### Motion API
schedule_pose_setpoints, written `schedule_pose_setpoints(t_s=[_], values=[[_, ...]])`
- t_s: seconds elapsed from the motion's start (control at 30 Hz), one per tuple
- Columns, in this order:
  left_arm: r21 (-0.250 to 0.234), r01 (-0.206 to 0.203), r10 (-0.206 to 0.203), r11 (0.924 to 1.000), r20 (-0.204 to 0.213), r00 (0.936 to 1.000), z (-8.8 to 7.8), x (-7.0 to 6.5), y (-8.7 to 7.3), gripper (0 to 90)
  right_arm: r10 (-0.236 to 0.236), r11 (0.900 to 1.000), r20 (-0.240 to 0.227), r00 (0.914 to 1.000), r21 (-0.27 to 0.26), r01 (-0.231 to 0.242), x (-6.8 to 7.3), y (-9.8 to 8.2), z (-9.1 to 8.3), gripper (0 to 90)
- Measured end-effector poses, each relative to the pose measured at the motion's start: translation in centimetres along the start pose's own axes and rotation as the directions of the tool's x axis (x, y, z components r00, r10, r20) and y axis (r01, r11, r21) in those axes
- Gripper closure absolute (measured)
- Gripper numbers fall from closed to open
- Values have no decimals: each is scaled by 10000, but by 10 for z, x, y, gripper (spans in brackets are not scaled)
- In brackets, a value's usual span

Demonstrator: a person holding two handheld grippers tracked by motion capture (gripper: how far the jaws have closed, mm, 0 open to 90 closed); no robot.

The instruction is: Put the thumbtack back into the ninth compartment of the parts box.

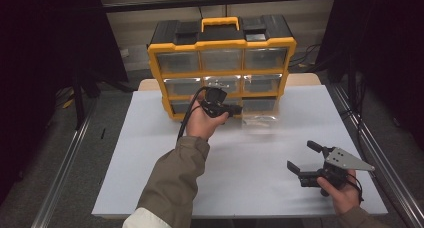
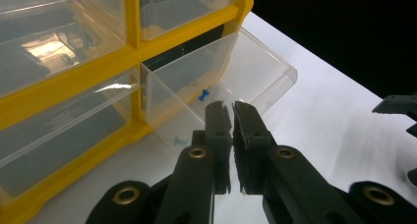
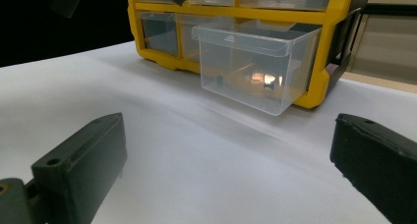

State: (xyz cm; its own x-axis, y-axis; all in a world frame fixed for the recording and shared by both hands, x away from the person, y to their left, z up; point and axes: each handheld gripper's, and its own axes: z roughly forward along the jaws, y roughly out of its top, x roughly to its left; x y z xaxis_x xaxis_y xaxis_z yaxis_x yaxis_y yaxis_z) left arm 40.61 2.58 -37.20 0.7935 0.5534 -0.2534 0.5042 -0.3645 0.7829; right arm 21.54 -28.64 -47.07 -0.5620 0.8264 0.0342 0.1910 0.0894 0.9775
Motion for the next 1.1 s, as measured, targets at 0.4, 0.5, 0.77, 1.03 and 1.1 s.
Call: schedule_pose_setpoints(t_s=[0.4, 0.5, 0.77, 1.03, 1.1], values=[[40, -81, 82, 10000, -106, 9999, 5, -1, 6, 856, 15, 10000, -25, 10000, -21, -15, 0, 0, 0, 0], [97, -137, 138, 9999, -91, 9999, 6, -1, 8, 856, -6, 10000, 9, 10000, 3, 6, -1, 0, 0, 0], [44, -146, 146, 9999, -153, 9998, 10, -2, 9, 856, 7, 10000, 7, 10000, 2, -7, -1, 0, 0, 0], [19, -183, 183, 9998, -211, 9996, 13, -2, 11, 856, -42, 10000, 29, 10000, -28, 42, -1, 0, 0, 0], [90, -178, 180, 9998, -189, 9997, 13, -2, 12, 856, -40, 10000, 32, 10000, -25, 40, -1, 0, 0, 0]])
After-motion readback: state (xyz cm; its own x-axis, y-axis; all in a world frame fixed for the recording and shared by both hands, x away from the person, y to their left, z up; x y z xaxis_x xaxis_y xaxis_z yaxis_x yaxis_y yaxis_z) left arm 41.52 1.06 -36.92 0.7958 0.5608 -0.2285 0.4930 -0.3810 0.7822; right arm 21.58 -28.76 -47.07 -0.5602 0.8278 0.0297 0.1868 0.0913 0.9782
